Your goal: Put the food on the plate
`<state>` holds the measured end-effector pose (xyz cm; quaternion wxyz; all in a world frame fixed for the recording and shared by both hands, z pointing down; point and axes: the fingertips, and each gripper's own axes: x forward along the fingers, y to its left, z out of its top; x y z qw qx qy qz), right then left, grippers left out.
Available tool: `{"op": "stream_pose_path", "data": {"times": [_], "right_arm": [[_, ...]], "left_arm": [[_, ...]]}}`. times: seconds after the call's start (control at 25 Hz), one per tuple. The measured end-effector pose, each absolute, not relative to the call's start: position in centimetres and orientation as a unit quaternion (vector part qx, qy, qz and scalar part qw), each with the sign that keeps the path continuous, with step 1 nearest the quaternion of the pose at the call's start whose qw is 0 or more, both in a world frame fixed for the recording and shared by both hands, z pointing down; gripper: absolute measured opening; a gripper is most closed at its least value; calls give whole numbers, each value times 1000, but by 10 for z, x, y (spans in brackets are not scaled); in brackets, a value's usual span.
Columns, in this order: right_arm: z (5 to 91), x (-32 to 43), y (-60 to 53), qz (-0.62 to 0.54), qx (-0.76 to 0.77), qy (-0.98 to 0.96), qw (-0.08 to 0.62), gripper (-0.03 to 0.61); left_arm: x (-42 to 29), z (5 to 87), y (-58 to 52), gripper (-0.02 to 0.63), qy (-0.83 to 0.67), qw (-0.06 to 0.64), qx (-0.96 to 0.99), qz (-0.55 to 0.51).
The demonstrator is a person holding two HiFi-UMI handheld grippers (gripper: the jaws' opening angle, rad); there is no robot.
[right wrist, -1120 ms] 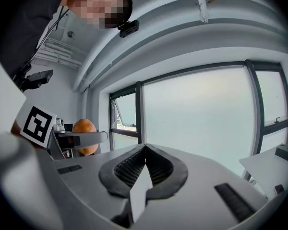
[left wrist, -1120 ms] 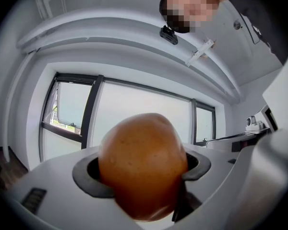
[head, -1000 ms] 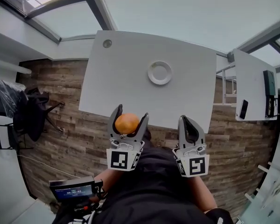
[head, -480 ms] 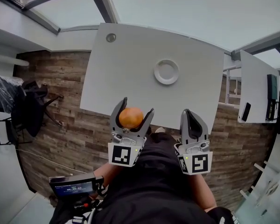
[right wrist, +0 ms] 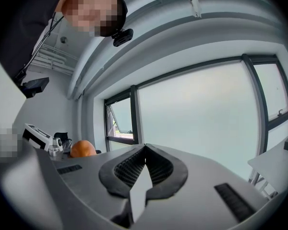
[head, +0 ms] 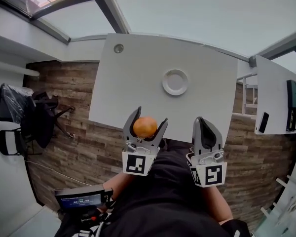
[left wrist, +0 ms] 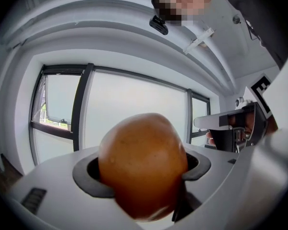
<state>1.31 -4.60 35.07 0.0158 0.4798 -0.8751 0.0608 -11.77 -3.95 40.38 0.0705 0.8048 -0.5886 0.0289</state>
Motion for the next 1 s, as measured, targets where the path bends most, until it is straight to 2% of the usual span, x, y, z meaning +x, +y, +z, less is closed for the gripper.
{"op": "stream_pose_path", "data": {"times": [0.64,0.84,1.0], "right_arm": [[337,35,-74,22,480,-877,3,6],[341,50,-86,20,490,-872,1,6],[341,54,-95,17,488,-873,4,6]], "left_arm": [[-73,457,-90,367,-566,117,813,67],[-67,478,-108,367,-565,72,814,113],[-63,492,-121,367,-565,85,813,112]]}}
